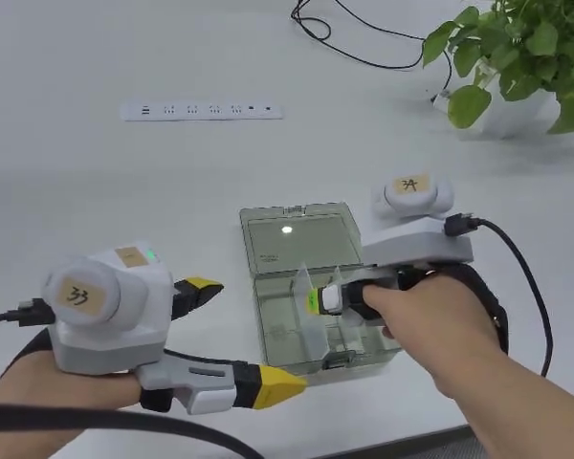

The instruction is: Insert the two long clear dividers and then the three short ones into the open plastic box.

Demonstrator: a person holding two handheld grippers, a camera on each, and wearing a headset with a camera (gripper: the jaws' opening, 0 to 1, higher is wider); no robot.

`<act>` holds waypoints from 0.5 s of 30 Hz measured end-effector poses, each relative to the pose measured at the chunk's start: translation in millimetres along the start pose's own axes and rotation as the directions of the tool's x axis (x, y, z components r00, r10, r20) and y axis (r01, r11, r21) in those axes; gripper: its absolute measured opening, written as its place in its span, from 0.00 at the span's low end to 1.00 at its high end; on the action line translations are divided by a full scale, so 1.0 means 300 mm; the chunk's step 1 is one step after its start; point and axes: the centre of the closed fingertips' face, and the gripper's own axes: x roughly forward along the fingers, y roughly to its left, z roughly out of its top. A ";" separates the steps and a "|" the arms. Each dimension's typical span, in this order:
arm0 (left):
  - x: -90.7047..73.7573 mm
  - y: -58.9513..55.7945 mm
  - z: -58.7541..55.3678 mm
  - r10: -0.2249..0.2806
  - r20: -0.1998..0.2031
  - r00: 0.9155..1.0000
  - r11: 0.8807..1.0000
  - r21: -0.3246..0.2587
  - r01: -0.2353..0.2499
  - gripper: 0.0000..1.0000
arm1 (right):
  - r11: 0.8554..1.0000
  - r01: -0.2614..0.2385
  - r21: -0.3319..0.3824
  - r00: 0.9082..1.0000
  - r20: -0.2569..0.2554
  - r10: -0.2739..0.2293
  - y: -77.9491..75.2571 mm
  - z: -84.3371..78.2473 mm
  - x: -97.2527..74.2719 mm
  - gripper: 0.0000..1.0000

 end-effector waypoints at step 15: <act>-0.003 0.004 -0.010 0.000 -0.005 1.000 1.000 -0.004 0.000 0.95 | 0.999 -0.017 0.031 1.000 0.005 0.017 0.002 0.014 -0.012 0.05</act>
